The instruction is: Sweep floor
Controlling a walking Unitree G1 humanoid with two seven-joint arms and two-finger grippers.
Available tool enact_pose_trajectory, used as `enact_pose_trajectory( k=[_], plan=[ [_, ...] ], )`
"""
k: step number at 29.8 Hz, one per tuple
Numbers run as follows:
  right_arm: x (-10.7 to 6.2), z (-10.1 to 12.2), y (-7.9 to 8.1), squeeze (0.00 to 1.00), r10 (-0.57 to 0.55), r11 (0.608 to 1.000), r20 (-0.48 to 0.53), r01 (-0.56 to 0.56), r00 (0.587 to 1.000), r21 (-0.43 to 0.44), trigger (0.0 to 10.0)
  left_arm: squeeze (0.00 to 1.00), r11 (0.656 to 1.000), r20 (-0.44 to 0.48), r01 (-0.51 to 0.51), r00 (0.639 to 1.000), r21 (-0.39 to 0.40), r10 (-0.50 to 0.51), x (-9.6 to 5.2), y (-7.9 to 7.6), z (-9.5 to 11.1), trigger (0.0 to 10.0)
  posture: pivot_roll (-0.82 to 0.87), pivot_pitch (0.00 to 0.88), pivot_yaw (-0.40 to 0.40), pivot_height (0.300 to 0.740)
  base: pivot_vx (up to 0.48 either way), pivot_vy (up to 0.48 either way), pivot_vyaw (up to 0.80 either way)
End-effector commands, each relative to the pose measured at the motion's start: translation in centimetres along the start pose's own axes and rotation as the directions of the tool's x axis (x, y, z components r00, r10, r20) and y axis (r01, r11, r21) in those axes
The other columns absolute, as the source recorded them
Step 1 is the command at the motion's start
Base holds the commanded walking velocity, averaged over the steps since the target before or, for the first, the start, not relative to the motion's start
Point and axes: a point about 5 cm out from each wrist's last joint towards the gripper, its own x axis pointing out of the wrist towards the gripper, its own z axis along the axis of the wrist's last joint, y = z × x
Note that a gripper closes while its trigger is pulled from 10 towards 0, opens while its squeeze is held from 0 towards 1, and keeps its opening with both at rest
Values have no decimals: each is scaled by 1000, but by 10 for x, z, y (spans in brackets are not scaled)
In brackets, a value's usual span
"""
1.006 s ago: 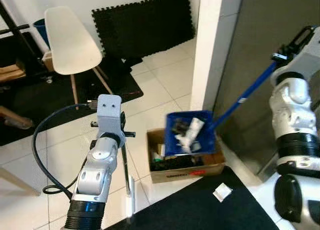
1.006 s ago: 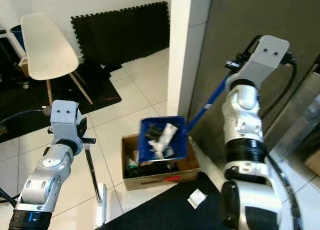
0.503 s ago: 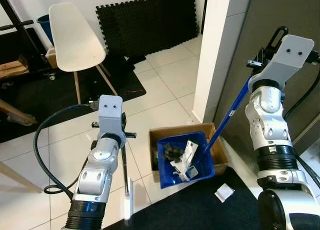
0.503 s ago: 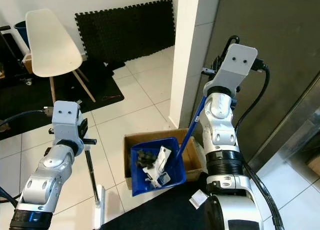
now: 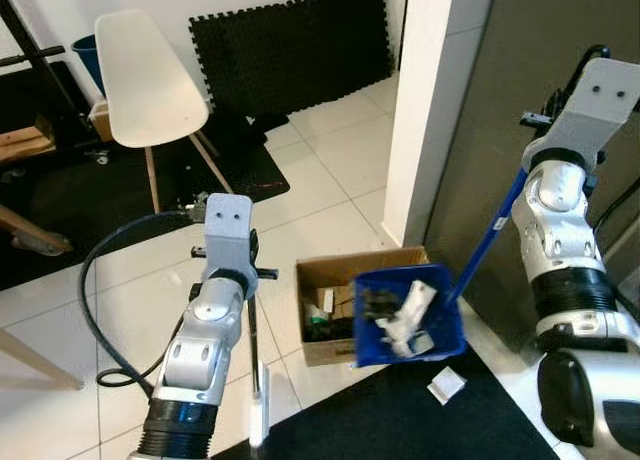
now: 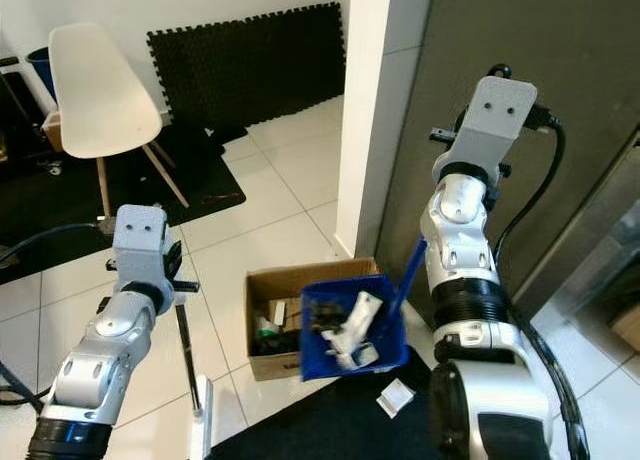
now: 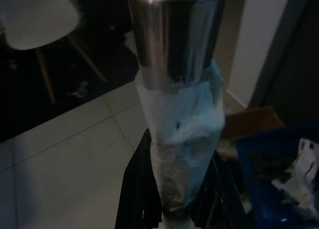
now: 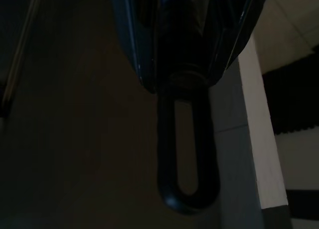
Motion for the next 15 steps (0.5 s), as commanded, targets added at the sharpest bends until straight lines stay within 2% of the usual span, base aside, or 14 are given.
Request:
enact_pose_trajectory(
  k=[1,7,15],
  plan=[
    [7,20,7,0,33,999,96,-32,995,-13,10000,0,1000,44,6,999,13,-6,2,-6,8,10000,35,119,16,740,0,0,0],
    [11,22,14,0,53,998,105,-52,993,-19,10000,0,1000,48,17,999,11,-17,4,-12,9,10000,35,120,7,740,0,0,0],
    [11,33,35,0,52,998,136,-49,989,-26,10000,0,1000,51,19,999,7,-19,5,-15,8,10000,42,120,2,740,0,0,0]
  ],
)
